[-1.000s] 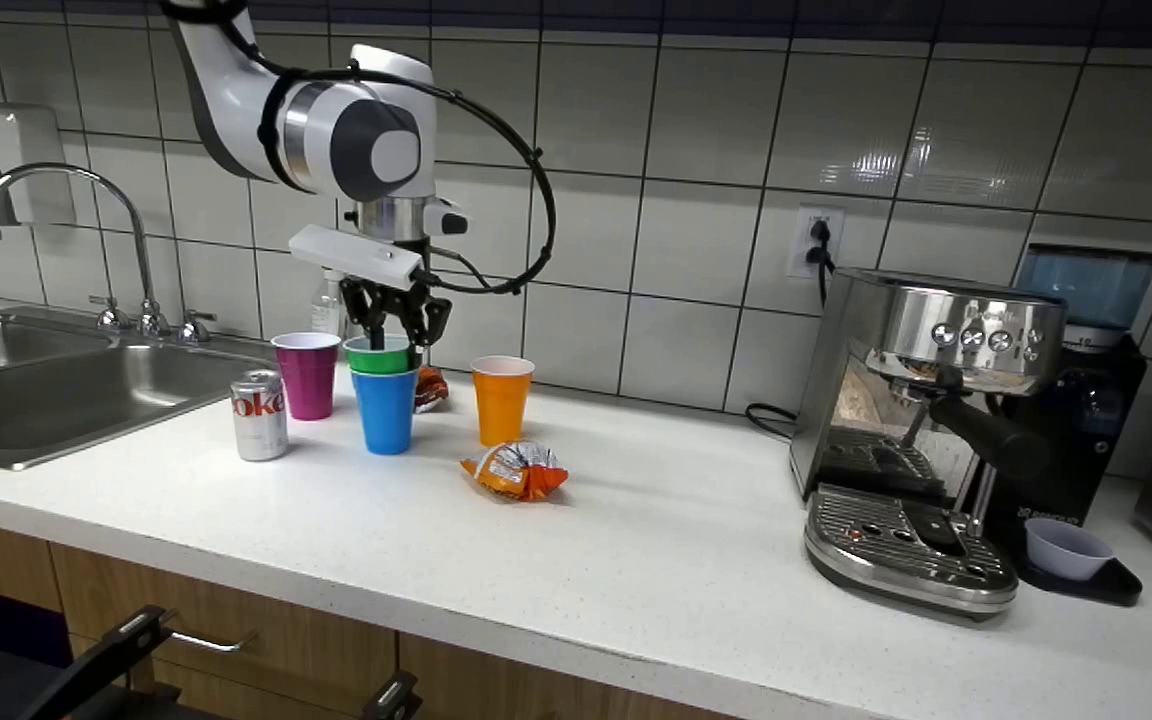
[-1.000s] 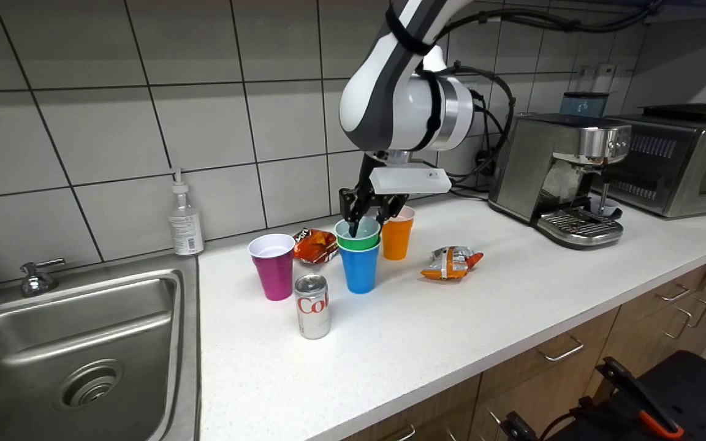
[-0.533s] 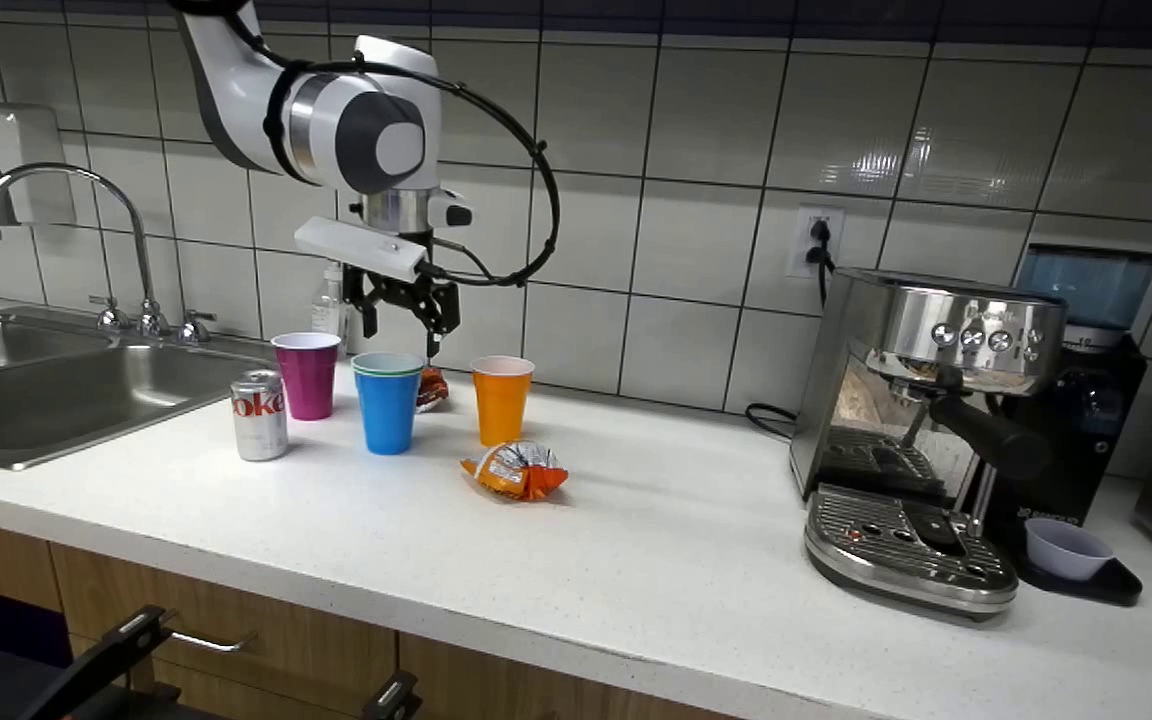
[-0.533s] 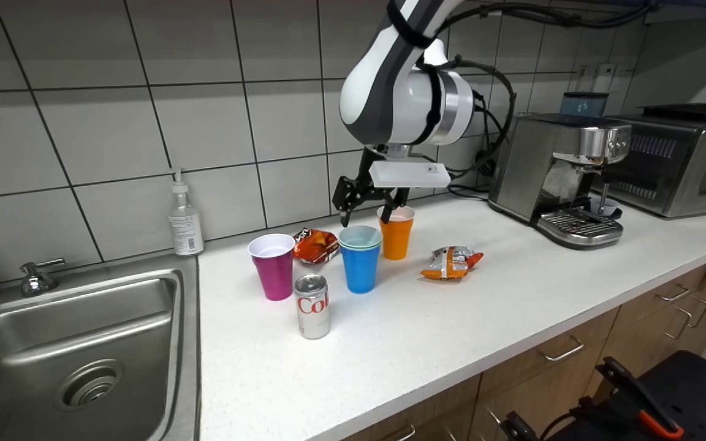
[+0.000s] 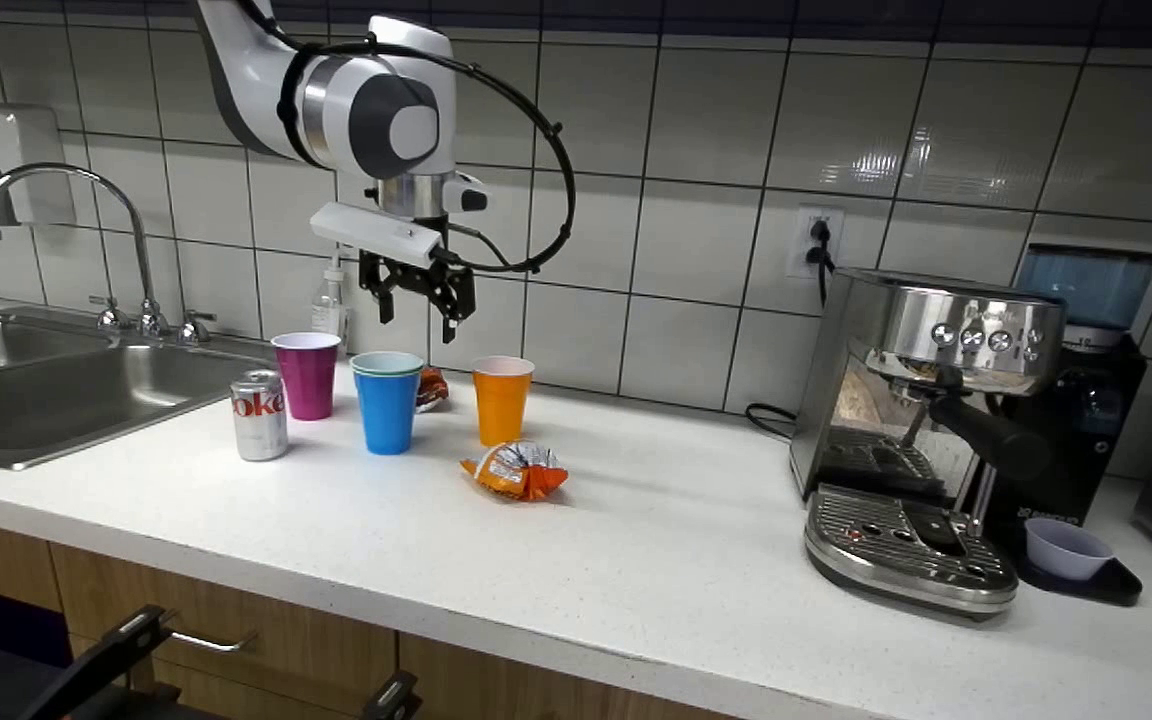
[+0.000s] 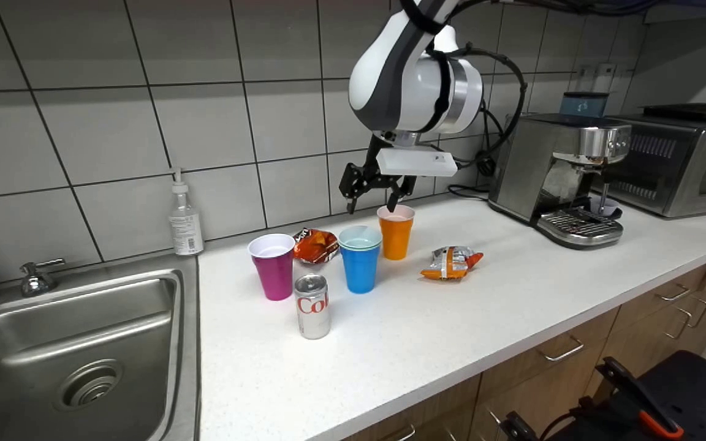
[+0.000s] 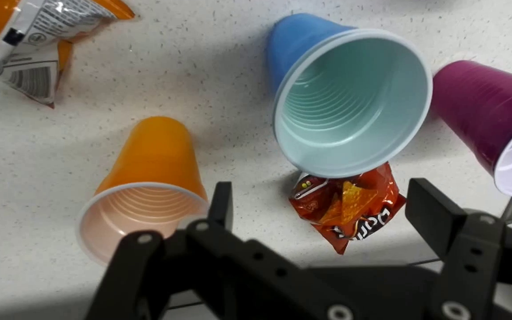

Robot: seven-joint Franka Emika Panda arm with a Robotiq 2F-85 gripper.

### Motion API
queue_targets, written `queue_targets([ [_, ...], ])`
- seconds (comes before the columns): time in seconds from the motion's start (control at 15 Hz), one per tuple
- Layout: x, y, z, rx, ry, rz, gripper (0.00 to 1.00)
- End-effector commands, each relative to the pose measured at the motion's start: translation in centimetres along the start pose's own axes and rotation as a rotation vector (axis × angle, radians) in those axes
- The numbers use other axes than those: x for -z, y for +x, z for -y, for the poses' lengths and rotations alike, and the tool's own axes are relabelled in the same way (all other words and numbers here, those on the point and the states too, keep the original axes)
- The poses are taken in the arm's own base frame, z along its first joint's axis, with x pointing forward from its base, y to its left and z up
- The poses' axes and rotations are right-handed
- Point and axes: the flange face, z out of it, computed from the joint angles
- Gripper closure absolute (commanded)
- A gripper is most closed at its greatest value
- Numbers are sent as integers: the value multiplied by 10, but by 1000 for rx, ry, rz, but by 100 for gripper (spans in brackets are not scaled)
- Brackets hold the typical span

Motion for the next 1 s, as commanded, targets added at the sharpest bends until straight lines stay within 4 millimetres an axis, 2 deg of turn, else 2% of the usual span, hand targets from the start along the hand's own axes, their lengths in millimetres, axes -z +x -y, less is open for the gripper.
queue_targets([
  [0.0,9,2,-11,2,-10,13,0],
  [0.67,5,13,-49,-26,-76,5,0],
  [0.93,-1,16,-53,-27,-88,15,0],
])
